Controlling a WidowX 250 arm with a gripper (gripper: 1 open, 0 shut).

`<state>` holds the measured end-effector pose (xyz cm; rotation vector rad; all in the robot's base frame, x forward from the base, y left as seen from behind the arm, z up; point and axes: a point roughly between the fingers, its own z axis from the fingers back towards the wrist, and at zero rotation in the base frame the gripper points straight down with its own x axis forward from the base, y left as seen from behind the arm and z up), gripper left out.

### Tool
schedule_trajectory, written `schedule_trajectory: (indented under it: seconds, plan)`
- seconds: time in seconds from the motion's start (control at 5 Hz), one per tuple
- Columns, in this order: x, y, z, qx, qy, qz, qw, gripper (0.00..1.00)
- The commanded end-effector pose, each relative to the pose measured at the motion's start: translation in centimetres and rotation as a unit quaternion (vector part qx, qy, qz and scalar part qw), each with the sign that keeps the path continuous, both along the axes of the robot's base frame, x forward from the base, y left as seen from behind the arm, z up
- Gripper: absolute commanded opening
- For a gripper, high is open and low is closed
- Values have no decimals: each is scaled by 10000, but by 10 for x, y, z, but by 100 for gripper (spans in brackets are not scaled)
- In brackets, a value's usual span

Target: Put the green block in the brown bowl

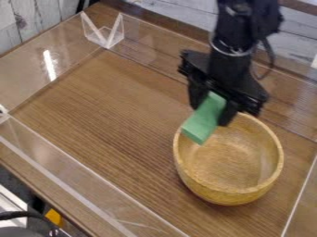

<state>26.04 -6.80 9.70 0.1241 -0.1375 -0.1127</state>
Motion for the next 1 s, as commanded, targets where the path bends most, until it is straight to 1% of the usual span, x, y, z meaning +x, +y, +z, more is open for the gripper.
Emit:
schedule_trajectory:
  seconds: [0.0, 0.2, 0.6, 0.8]
  plan:
    - [-4, -18, 12, -154, -275, -209, 9993, 0]
    - [-9, -22, 17, -206, -298, -287, 9989, 0]
    - [-19, -30, 20, -255, -248, -495, 9981, 0]
    - [-24, -34, 21, -282, -229, -661, 9972, 0]
